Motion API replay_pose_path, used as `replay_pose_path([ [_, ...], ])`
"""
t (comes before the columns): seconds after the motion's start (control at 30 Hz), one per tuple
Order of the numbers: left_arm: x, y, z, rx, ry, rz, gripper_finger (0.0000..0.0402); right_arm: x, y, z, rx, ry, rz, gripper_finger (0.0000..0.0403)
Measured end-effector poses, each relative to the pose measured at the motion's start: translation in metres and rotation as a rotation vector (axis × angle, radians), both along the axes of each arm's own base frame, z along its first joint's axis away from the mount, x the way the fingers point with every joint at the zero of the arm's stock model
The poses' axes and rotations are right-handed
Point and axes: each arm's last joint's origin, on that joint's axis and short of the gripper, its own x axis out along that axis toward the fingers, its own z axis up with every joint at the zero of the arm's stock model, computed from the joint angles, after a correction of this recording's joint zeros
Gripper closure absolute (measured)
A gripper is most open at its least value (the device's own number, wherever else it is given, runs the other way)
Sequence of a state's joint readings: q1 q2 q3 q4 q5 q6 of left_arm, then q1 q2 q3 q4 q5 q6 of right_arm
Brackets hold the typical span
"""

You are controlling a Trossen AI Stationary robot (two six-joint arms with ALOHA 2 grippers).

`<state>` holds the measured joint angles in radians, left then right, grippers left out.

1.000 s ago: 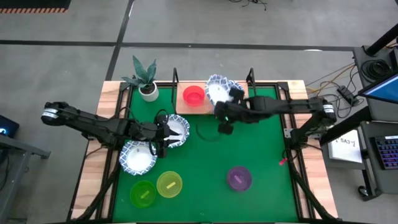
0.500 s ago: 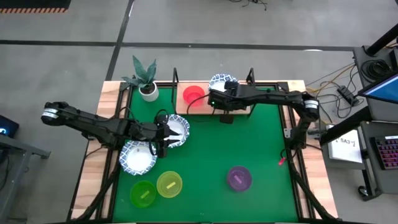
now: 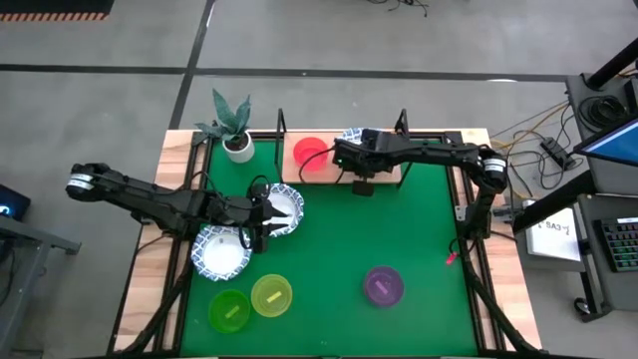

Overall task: Place and stack bowls onto a shelf
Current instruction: Stack the white patterned bowl on top of the white patterned bowl on the shelf, then stack the yellow bowl on top of the orange bowl on the shelf

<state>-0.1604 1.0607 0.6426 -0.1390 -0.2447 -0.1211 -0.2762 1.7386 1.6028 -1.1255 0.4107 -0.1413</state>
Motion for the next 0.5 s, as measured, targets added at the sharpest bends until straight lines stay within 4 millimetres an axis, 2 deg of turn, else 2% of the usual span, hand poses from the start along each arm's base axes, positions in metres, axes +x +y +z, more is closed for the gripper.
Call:
replay_pose_path([
  [0.27, 0.0, 0.0, 0.0, 0.0, 0.0, 0.0, 0.0299, -0.001, 0.0, 0.0, 0.054, -0.029, -0.03, 0.0273],
  [0.4, 0.0, 0.0, 0.0, -0.001, 0.0, 0.001, 0.0299, -0.004, 0.008, 0.005, 0.079, -0.045, -0.054, 0.0271],
  [0.5, 0.0, 0.0, 0.0, -0.012, 0.0, 0.006, 0.0299, -0.005, 0.018, 0.014, 0.18, -0.12, -0.035, 0.0276],
])
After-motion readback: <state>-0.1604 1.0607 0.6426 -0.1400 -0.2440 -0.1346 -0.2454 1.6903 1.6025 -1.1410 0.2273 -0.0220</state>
